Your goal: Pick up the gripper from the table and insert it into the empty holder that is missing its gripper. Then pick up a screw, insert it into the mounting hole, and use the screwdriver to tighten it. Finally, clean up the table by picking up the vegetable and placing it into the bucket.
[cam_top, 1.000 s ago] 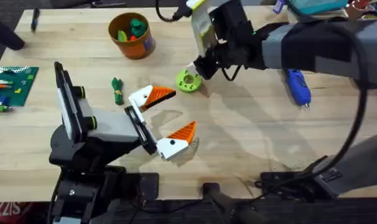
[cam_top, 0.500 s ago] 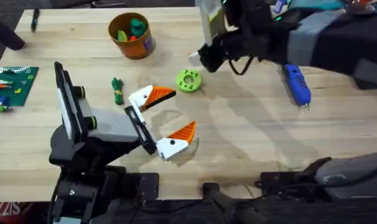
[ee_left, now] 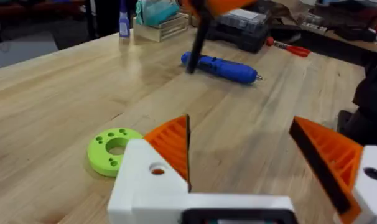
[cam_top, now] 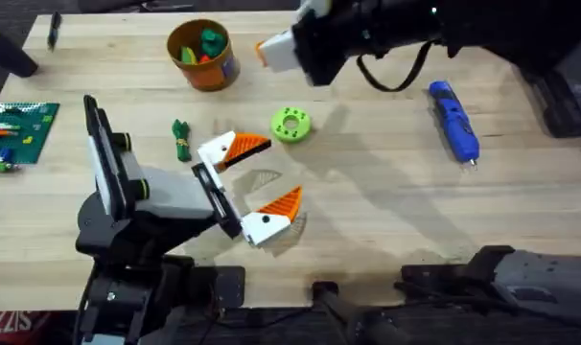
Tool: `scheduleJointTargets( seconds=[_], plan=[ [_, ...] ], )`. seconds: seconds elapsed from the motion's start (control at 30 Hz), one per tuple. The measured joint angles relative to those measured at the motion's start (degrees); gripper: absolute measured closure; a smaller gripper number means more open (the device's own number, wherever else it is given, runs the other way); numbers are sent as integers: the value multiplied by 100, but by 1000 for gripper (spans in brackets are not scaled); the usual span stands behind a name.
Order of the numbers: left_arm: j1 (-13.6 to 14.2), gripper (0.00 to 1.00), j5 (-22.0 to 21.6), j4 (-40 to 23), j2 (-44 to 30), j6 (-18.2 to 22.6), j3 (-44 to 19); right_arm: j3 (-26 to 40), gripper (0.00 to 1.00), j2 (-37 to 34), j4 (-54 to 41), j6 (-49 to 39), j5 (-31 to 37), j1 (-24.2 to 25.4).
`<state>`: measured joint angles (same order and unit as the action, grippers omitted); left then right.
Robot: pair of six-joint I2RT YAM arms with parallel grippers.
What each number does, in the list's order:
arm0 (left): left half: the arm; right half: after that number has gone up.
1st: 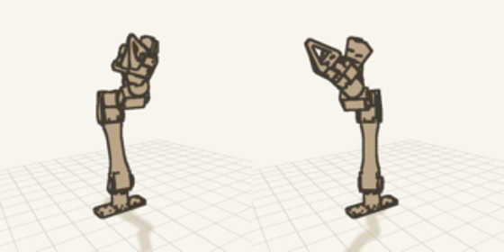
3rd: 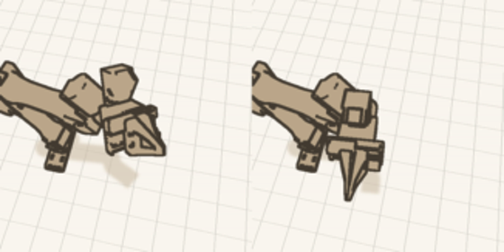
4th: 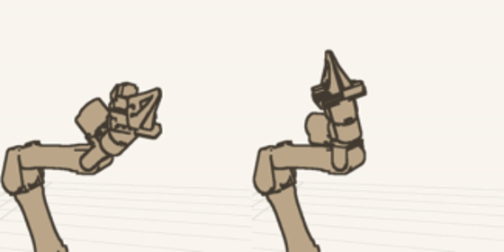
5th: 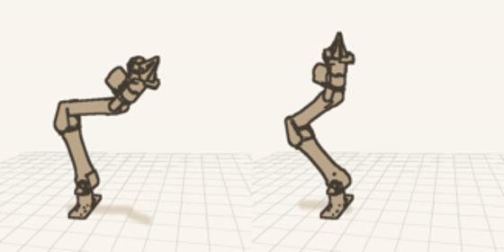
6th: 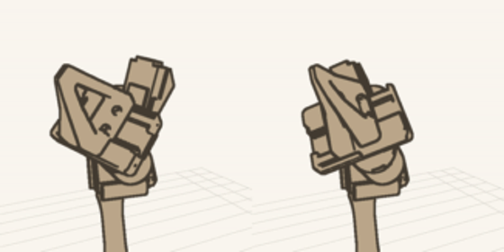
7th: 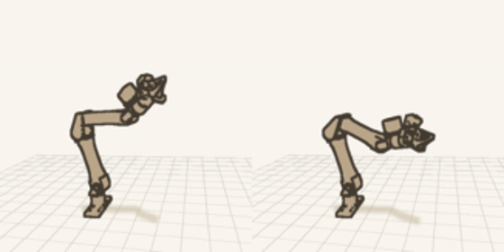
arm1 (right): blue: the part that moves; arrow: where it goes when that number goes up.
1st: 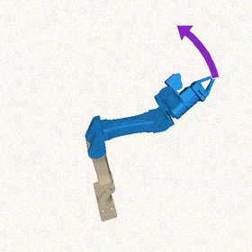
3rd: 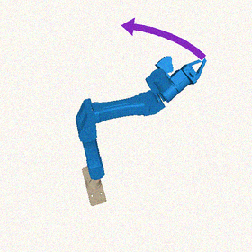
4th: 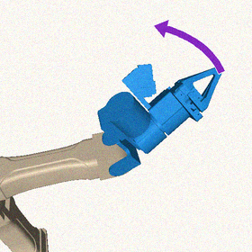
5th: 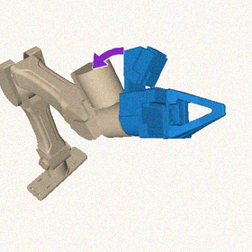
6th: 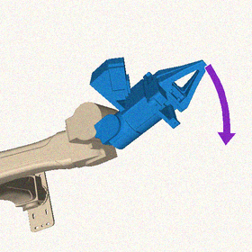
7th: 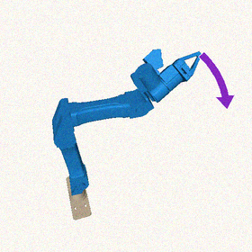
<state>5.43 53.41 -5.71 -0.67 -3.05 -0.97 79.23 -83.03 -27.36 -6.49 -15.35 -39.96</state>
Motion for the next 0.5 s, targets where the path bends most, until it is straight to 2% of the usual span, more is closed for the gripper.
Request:
scheduleJointTargets(
  seconds=[0.27,0.5],
  plan=[
    [0,11,0,0,0,0,0,417,997,9,-502,75,-62,-784],
    [0,11,1,0,0,0,0,585,997,20,-795,169,-62,-1090]
  ],
)
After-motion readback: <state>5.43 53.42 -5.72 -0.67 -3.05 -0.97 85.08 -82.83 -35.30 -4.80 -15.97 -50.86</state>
